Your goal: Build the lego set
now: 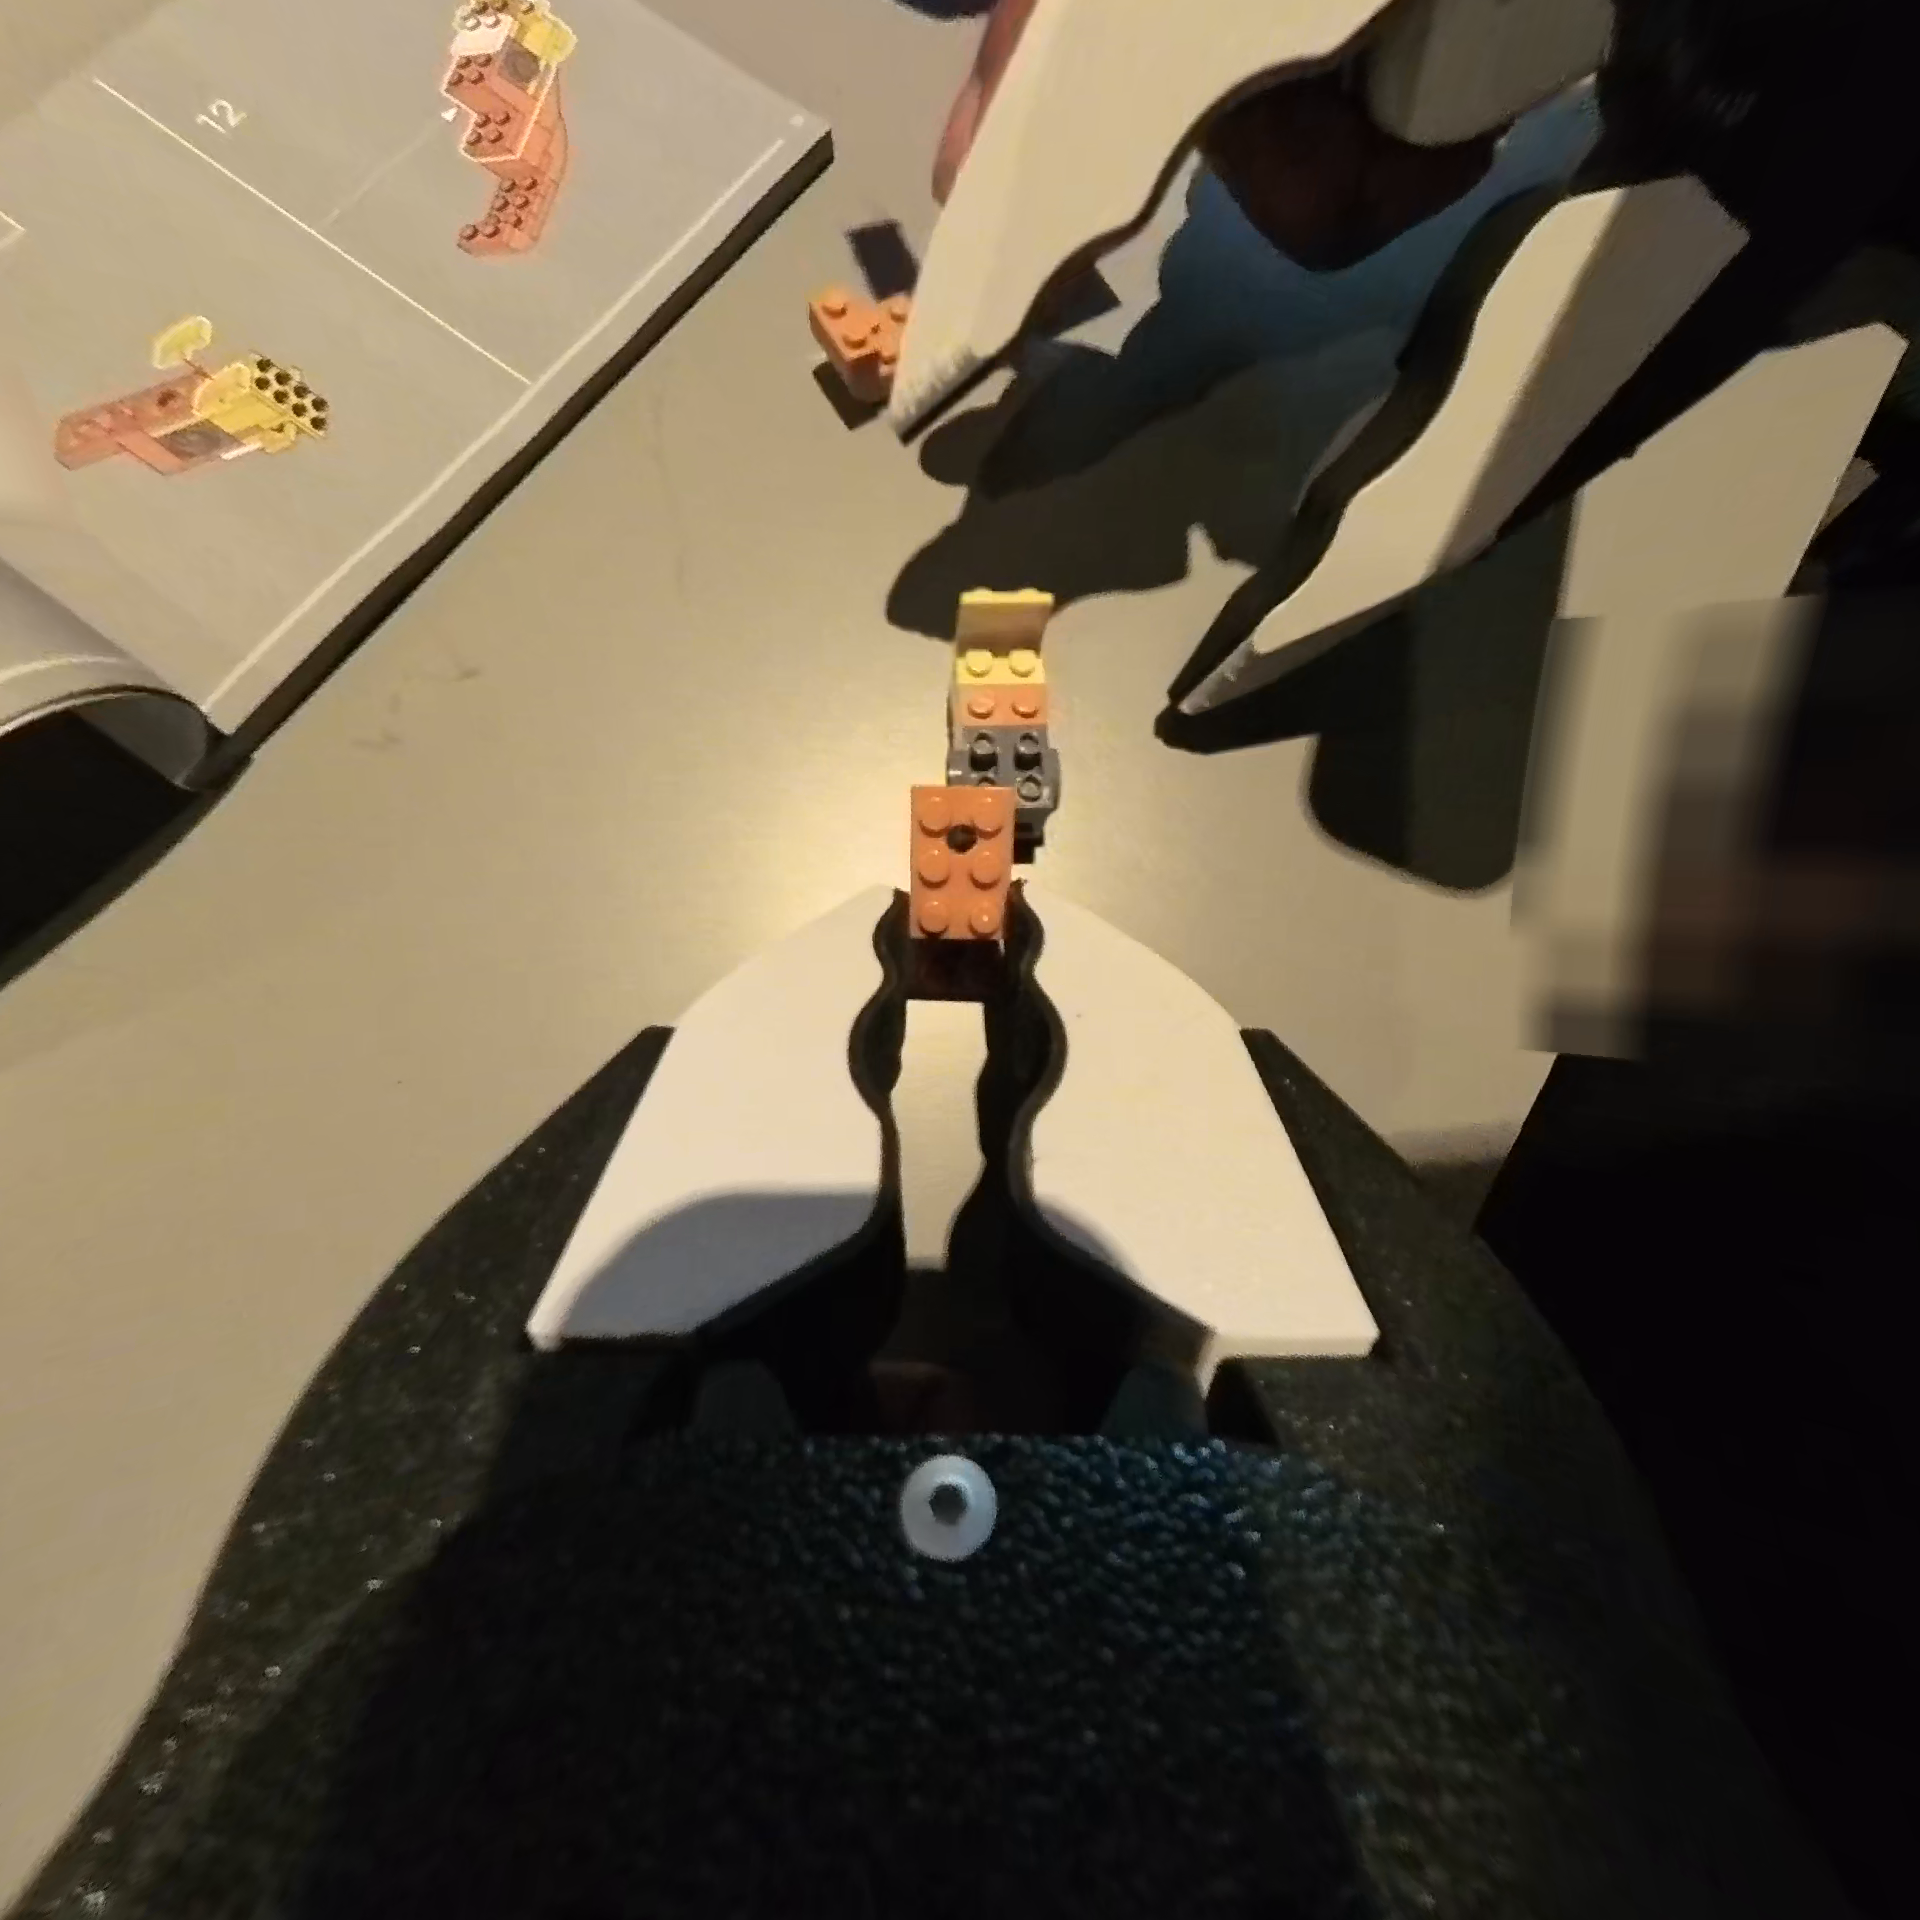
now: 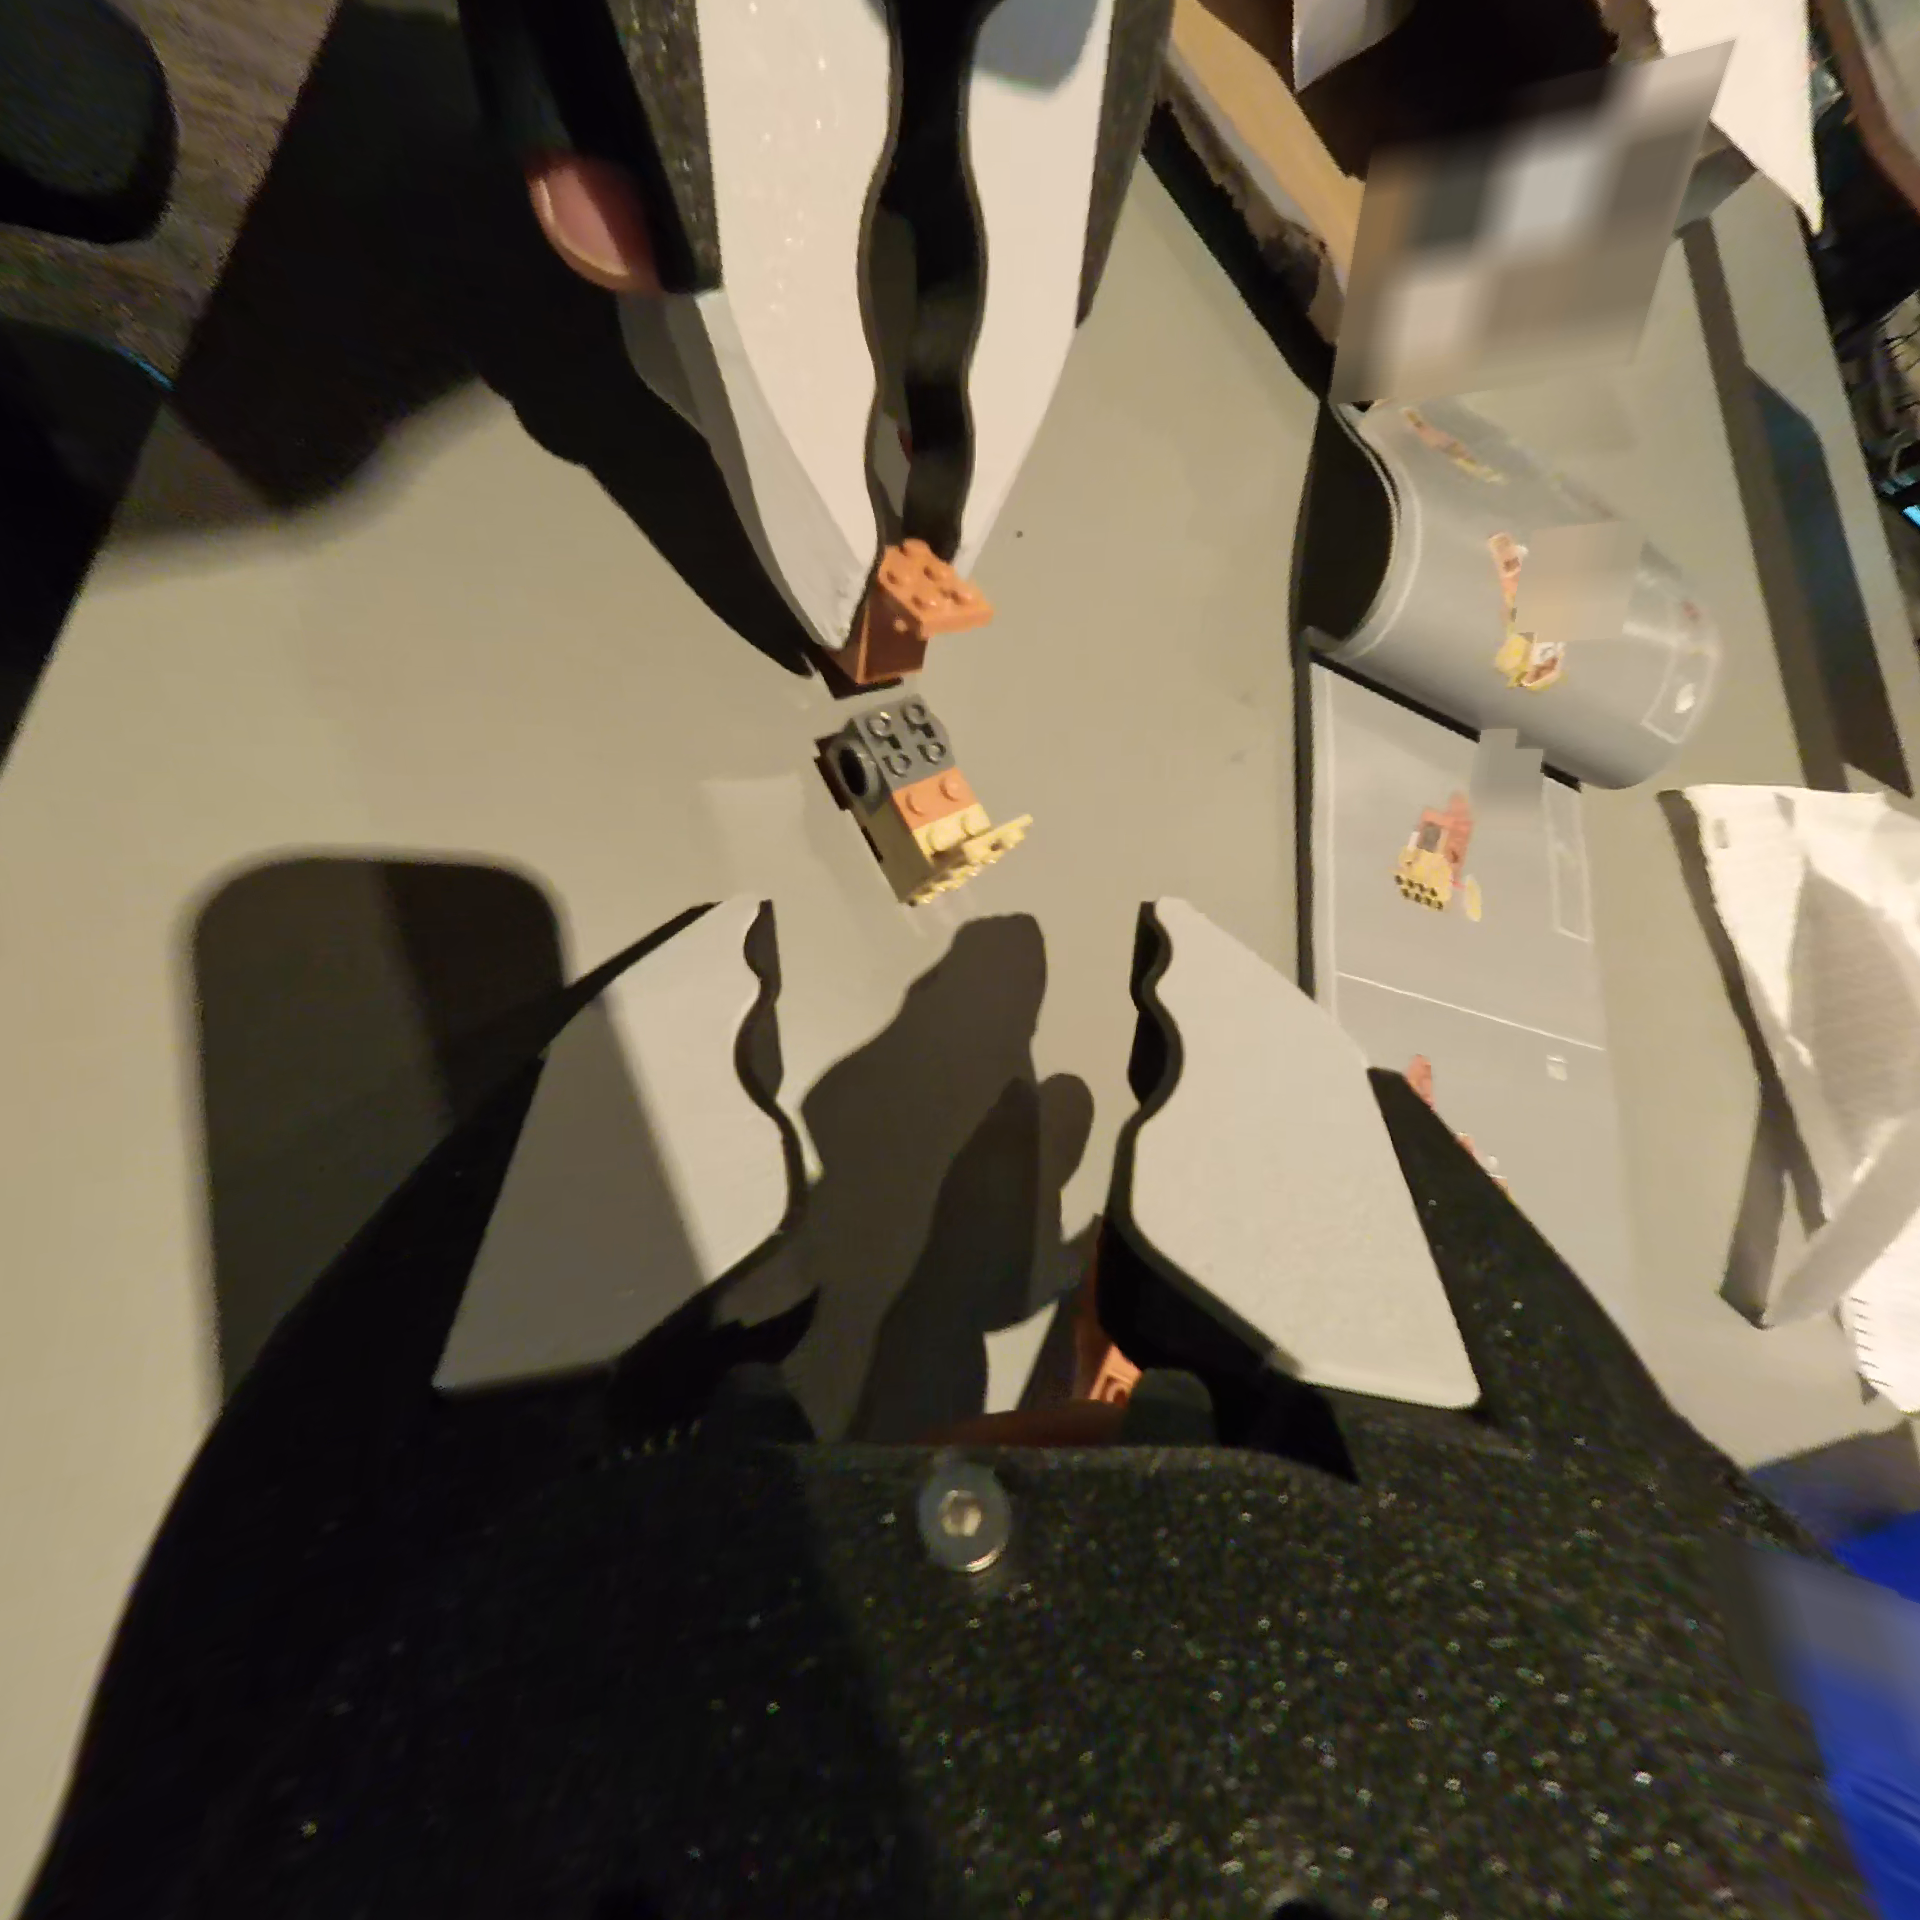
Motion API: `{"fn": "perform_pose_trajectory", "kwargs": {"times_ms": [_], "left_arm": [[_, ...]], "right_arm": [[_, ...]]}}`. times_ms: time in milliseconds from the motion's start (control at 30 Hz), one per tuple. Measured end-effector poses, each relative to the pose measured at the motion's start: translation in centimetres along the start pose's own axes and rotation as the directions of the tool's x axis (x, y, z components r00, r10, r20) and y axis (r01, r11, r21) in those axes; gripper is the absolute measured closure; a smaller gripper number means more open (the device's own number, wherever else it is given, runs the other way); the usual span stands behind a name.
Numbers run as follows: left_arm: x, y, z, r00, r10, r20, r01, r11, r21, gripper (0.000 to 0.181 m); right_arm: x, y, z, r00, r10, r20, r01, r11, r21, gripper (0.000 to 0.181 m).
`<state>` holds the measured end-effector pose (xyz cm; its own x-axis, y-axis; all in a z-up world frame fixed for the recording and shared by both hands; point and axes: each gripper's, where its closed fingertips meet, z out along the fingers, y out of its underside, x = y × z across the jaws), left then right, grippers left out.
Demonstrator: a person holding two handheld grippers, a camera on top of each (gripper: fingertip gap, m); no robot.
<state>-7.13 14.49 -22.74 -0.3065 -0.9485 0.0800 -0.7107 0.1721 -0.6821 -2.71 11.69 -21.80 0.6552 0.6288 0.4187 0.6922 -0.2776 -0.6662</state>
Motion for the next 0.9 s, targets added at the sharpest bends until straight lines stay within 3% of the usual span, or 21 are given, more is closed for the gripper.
{"fn": "perform_pose_trajectory", "kwargs": {"times_ms": [567, 767, 900], "left_arm": [[0.5, -0.4, 0.8, 0.998, 0.045, 0.034, -0.041, 0.995, -0.096, 0.165], [0.2, -0.2, 1.1, 0.998, 0.051, 0.032, -0.047, 0.992, -0.115, 0.165], [0.4, -0.3, 1.2, 0.999, 0.049, 0.008, -0.048, 0.994, -0.096, 0.165]], "right_arm": [[0.3, -0.5, 1.6, 0.996, 0.064, -0.064, -0.067, 0.997, -0.048, 0.136], [0.0, -0.5, 2.0, 0.993, 0.115, -0.001, -0.114, 0.992, -0.045, 0.152], [-0.1, -0.5, 1.9, 0.988, 0.152, 0.009, -0.152, 0.987, -0.046, 0.154]]}}
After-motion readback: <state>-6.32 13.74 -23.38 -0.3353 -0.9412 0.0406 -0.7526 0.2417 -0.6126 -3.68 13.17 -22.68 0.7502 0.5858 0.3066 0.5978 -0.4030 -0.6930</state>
